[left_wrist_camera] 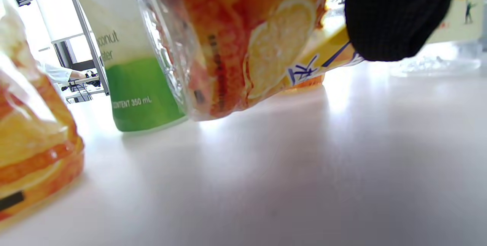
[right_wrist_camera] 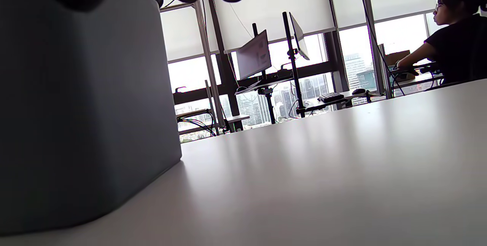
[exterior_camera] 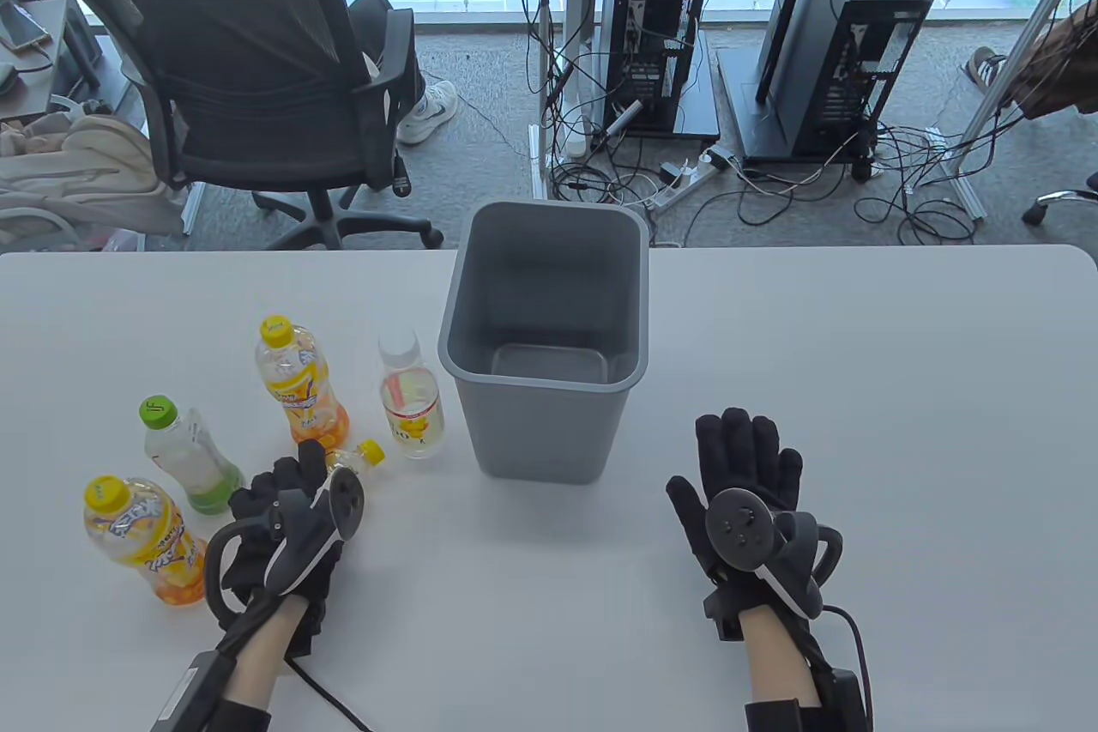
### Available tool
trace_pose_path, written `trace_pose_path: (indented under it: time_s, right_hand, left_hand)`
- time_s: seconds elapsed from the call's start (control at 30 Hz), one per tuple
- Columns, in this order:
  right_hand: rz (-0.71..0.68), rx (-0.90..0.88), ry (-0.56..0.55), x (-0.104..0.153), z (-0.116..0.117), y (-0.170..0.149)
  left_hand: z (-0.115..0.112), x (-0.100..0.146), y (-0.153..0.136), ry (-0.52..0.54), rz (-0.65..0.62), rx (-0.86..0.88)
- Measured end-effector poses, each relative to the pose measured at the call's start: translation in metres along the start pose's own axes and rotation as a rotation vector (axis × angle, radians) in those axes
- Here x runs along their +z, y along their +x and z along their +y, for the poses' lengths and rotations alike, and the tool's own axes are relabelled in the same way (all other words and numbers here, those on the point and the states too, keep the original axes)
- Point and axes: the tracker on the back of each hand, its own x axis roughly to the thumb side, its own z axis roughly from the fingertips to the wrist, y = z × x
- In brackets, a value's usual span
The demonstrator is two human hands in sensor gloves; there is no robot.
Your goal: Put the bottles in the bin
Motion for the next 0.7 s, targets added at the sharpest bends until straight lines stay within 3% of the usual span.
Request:
trace_pose_path:
  time_s: [0.3, 0.47, 0.7]
  right_hand:
    - [0.014, -0.009, 0.0, 0.0, -0.001, -0.001]
    - [0.014, -0.019, -0.007, 0.0, -0.002, -0.002]
    - [0.021, -0.04, -0.002, 0.0, -0.002, -0.004]
  left_hand:
    - [0.115, 0.015, -0.005, 0.226, -0.053, 0.106]
    - [0.176, 0.011, 0.027, 0.329, -0.117, 0.085]
    - [0.223, -0.002, 0.09, 0.405, -0.211, 0.007]
